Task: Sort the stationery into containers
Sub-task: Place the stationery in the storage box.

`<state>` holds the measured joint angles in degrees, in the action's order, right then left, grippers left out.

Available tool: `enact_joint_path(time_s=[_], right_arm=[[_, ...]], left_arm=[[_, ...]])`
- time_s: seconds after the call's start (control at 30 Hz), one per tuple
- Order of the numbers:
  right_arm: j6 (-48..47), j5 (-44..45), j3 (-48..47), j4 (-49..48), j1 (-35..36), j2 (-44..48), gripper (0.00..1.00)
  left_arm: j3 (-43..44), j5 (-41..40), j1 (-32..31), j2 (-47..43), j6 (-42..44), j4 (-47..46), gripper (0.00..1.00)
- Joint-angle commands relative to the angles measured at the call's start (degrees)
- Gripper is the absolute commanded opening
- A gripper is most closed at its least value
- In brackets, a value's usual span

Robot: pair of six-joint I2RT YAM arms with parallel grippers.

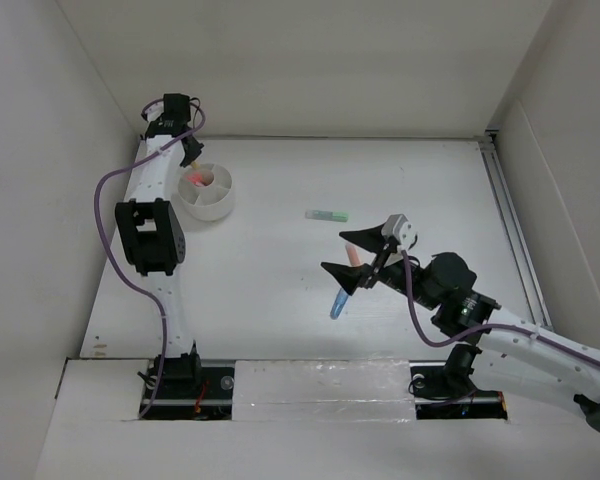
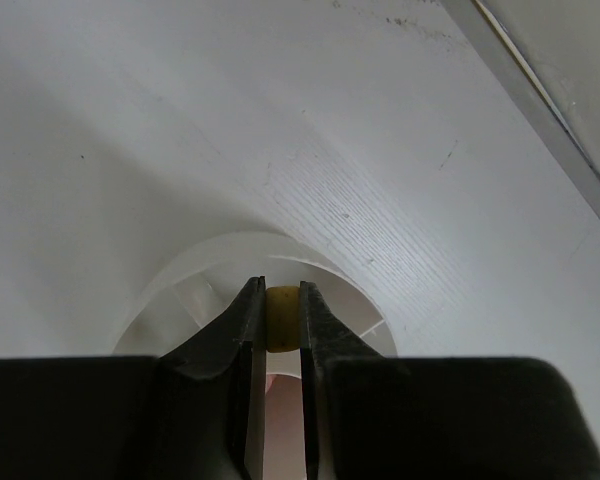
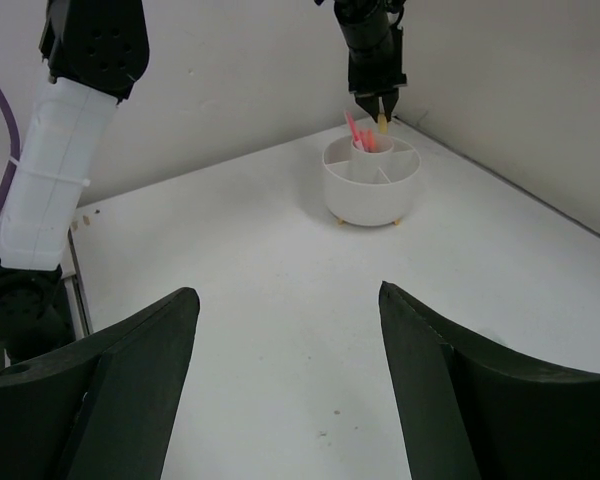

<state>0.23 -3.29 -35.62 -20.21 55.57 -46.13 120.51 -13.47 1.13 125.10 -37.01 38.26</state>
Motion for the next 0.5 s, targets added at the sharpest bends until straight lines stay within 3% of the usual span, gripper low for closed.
enact_joint_path(time_s=[0.0,0.47], right_arm=[[0.0,0.2,0.0,-1.5,0.4,0.7,0.79],[0.0,0.2,1.1,-1.5,0.4,2.4,0.79]], left_arm=[[2.4,0.1,0.0,-0.2,1.4,-1.8,0.00],[0.9,1.3,0.0,-0.2,1.9,-3.0,0.00]])
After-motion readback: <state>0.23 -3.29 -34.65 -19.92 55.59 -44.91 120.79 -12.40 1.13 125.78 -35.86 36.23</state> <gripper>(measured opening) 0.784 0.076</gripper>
